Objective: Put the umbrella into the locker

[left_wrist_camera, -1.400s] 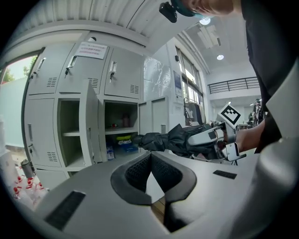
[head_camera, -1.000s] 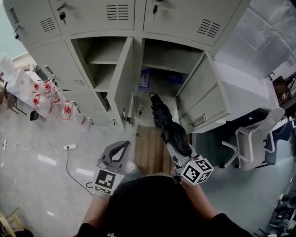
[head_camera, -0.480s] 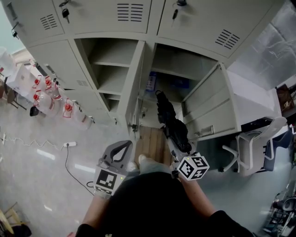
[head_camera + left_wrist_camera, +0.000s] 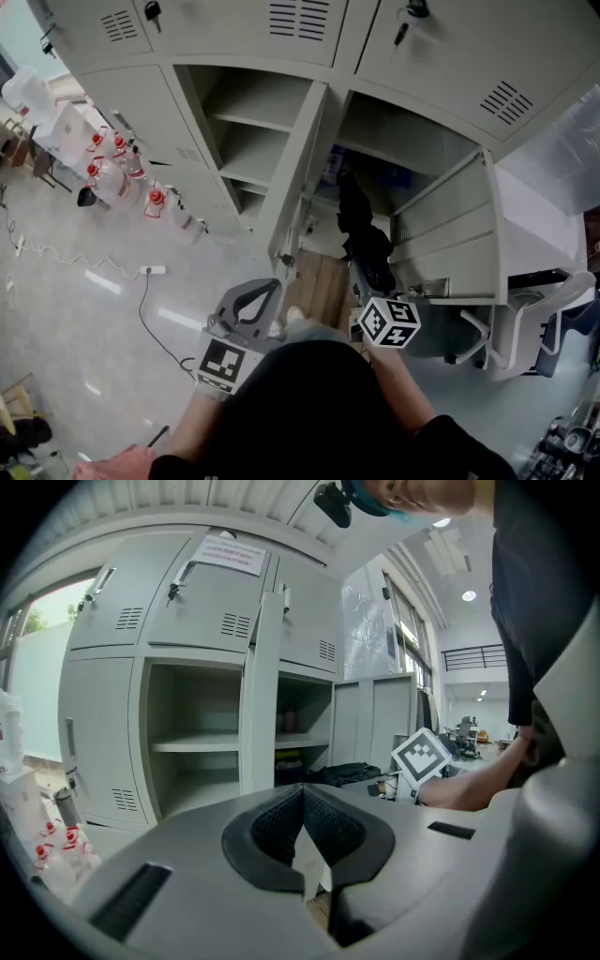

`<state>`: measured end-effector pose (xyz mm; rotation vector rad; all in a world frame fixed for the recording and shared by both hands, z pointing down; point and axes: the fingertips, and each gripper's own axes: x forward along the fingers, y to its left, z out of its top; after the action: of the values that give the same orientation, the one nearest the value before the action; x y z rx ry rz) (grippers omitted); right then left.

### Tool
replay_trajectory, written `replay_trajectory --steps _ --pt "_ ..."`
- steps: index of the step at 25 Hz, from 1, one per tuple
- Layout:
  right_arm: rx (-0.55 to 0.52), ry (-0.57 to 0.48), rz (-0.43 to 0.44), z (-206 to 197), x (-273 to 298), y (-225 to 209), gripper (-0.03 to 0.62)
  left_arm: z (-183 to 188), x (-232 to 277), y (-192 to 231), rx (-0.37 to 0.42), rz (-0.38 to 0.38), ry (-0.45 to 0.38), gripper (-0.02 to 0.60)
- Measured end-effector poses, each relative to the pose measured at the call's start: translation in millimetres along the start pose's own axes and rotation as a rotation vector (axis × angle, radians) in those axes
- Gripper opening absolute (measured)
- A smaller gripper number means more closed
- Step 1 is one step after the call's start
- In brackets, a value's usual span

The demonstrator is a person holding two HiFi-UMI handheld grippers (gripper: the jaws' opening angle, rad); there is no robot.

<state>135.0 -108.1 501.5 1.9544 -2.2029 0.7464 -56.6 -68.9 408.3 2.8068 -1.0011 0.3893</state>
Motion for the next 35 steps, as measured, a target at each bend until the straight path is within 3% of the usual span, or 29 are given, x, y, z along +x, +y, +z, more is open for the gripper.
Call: replay_trajectory --steps 4,10,17,20,24,28,32,35 --pt "-0.026 0.012 -0.034 -2.8 24.3 -6.7 0.233 -5.3 0.7 0.0 0.067 0.002 0.005 0.012" --pt "-0.091 0.05 -0.093 -9.6 64.9 -20.2 0.236 -9.7 5.1 -1.8 0.017 0.03 0.025 0.012" --pt "-0.099 0.089 -0.179 -16.7 102.6 -51.5 0.246 -14.4 14.2 -4.3 0.046 0.043 0.037 0.012" --pt "-0.136 0.088 -0.205 -14.5 118.9 -60.2 0.255 -12.4 18.5 -3.4 -0.021 0.071 0.043 0.012" --pt "-0.186 0.095 -0.216 -12.4 142.3 -66.8 0.267 -16.4 23.5 -3.6 0.014 0.068 0.053 0.012" --pt "-0.219 0.105 -0.221 -10.5 162.4 -71.6 0.275 -17.0 28.3 -5.0 -0.023 0.08 0.062 0.012" --pt "-0.227 0.122 -0.229 -10.5 179.1 -80.6 0.281 -21.3 31.0 -5.6 0.04 0.065 0.063 0.012" --pt "-0.245 0.152 -0.239 -11.7 196.6 -90.8 0.288 -23.6 32.4 -7.8 0.043 0.065 0.069 0.012"
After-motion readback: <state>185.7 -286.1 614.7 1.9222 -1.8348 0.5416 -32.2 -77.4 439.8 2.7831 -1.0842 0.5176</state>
